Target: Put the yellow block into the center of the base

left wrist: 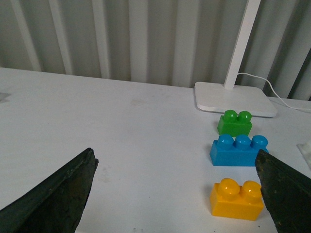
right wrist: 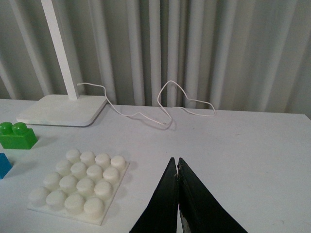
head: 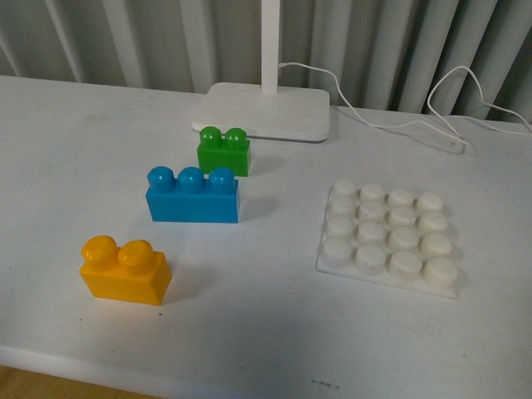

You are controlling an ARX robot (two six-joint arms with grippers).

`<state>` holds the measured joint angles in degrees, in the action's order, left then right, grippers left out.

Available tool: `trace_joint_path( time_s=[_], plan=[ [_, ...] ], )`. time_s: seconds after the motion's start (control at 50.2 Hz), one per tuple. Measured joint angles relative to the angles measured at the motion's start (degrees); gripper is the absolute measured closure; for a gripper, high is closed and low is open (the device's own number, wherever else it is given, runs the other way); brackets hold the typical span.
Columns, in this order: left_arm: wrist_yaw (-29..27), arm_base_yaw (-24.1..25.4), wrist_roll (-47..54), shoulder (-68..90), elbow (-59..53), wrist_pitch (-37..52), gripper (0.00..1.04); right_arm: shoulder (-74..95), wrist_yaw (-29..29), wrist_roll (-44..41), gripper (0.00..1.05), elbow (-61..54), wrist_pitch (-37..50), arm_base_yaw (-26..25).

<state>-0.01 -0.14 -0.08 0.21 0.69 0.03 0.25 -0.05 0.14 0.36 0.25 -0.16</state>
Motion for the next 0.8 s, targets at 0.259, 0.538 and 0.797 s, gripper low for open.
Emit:
trace_joint_path(
  time_s=[0.259, 0.538, 0.797],
  plan=[
    [0.0, 0.0, 0.0, 0.0, 0.0, 0.0, 0.06, 0.0, 0.0, -0.1, 0.77, 0.0, -0.2, 0.0],
    [10.8, 0.5, 9.2, 22.1, 7.3, 11.0, 0.06, 0.0, 0.0, -0.1, 0.18, 0.0, -0.2, 0.0],
    [26.5, -2.3, 35.5, 45.6, 22.4, 2.7, 0.06, 0.0, 0.0, -0.1, 0.09, 0.0, -0.2, 0.0]
  ],
)
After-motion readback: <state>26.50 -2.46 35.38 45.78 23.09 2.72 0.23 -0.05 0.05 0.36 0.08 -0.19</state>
